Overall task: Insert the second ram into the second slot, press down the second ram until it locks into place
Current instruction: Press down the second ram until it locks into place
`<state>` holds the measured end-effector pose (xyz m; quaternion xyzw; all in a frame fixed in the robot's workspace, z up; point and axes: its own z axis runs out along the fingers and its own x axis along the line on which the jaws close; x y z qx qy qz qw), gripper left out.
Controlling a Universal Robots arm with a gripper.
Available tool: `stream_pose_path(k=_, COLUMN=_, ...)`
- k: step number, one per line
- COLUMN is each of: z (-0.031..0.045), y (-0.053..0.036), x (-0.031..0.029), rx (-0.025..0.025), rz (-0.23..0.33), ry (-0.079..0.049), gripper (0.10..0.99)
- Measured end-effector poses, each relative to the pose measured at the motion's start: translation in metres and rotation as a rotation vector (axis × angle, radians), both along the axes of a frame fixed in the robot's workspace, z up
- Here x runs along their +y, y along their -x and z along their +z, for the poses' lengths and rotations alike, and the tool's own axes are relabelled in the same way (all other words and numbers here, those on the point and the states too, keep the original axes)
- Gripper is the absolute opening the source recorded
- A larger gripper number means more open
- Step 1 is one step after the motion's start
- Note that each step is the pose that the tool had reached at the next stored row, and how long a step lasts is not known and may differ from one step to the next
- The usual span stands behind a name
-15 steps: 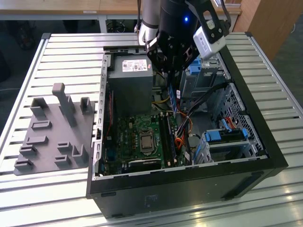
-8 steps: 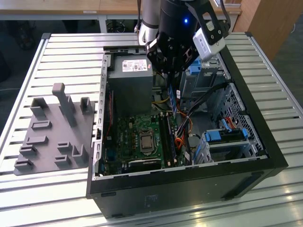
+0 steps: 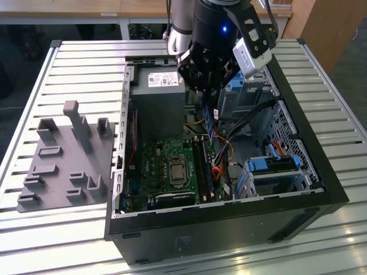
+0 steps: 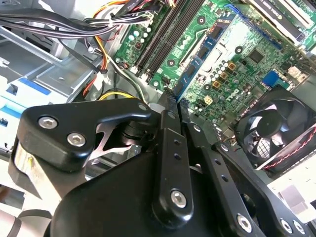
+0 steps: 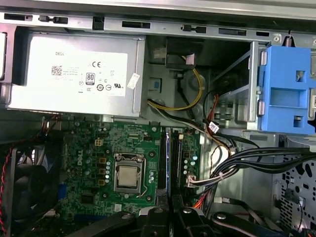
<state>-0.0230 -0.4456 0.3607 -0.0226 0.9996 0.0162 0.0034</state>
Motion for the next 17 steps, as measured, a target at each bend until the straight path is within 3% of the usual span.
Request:
stream_pose_path(k=6, z=-0.0040, y=0.0000, x=0.0000, rx=0.0000, rz=0.000, ry=0.004, gripper=0.137)
stream_pose_path(k=11, z=-0.0069, y=0.0003, x=-0.0001, rx=-0.0020, rz=-0.001, ry=0.037, gripper=0.137)
stream_pose_path(k=14, z=-0.0101, y=0.0003, x=-0.0003, rx=-0.0018, rz=-0.004, ry=0.038, gripper=0.137)
stream_pose_path(k=17, z=-0.0127, y=0.0003, x=-0.0003, rx=0.0034, rz=-0.004, ry=0.036, gripper=0.137)
